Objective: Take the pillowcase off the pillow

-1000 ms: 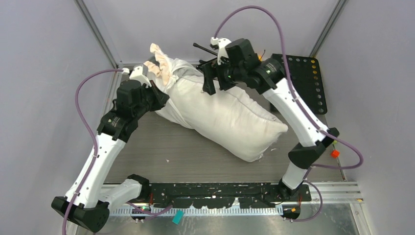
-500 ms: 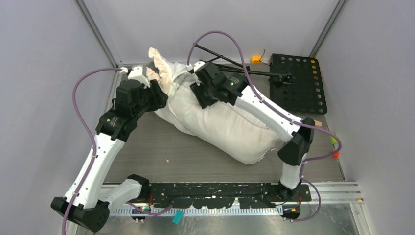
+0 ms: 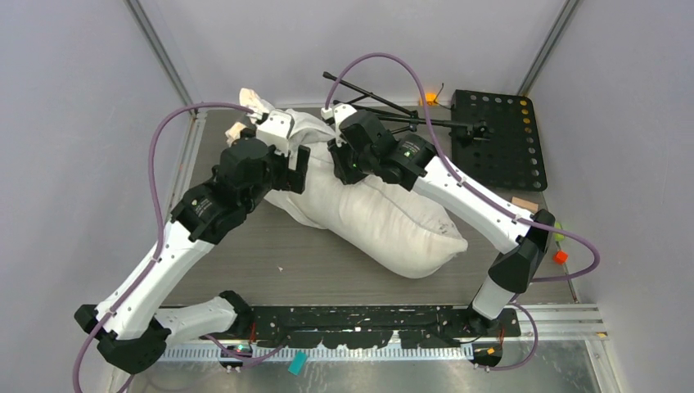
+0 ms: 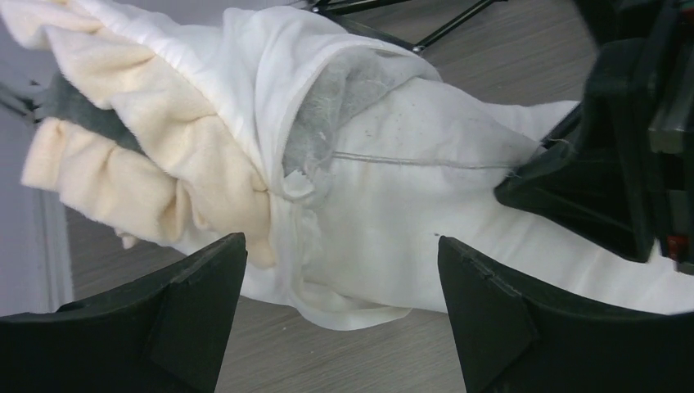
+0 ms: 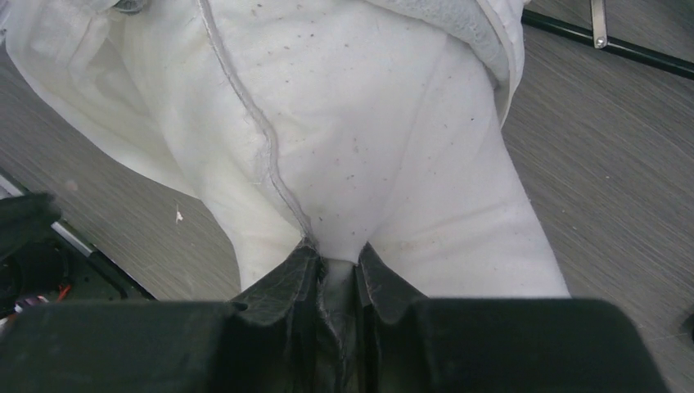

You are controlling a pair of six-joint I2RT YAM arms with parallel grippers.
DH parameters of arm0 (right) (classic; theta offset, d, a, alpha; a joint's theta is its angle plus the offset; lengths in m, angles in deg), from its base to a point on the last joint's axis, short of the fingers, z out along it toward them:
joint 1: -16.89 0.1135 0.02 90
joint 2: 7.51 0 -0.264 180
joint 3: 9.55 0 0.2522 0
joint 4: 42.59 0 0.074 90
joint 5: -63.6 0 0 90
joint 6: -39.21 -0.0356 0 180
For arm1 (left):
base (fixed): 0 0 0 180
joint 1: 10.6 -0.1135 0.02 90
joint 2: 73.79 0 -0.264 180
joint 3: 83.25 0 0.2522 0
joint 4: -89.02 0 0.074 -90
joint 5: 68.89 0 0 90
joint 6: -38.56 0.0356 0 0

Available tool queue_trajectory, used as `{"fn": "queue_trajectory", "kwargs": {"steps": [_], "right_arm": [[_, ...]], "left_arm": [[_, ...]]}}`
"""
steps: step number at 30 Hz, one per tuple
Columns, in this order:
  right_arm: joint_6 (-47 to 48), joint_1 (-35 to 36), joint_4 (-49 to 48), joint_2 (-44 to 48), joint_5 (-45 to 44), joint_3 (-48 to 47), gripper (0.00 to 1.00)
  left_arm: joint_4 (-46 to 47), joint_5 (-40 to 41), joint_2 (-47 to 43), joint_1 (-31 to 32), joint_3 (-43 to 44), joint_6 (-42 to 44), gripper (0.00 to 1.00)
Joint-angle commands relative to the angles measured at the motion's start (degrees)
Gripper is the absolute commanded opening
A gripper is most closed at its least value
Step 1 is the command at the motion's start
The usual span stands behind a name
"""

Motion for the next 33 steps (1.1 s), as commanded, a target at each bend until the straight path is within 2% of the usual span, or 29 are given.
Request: {"fn": "queue_trajectory", "kwargs": {"steps": [1,6,10,14,19,25,29,33], "right_arm": [[-1.16,-0.26,-0.65,0.83,2.39,-1.92,0.20],[-2.18,-0.25,-1.45,3.40,3.84,0.54,0.12],[-2.72,-0.26,-1.78,6.72,3.56,3.72,0.10],[-4.74,-0.27,-1.96,9.16,2.77,6.64,0.01],[-6.40,-0.34,0.90,11.83,0.02,9.83,0.00],[-6.07,-0.29,2.96,18.82,0.85,15.04,0.00],[-5.94,-0.55,4.81,21.72,-2.89,17.14,0.00],[-7.63,-3.31,5.83,23.69,-7.46,17.28,0.00]], "left_arm": [[0.47,11.53,2.31,1.36,1.77,6.18,0.89],[3.02,22.32,8.27,1.25,2.94,12.00,0.88],[3.03,24.00,11.70,0.45,4.05,13.38,0.84],[2.80,27.11,12.84,-5.99,5.31,9.45,0.72],[1.77,24.26,12.09,-17.91,7.01,5.85,0.54],[-1.60,18.05,14.36,-27.26,11.29,3.61,0.37],[-8.98,15.89,19.16,-31.55,16.52,-0.30,0.31],[-8.74,6.47,19.43,-36.13,13.38,-5.48,0.30]]}}
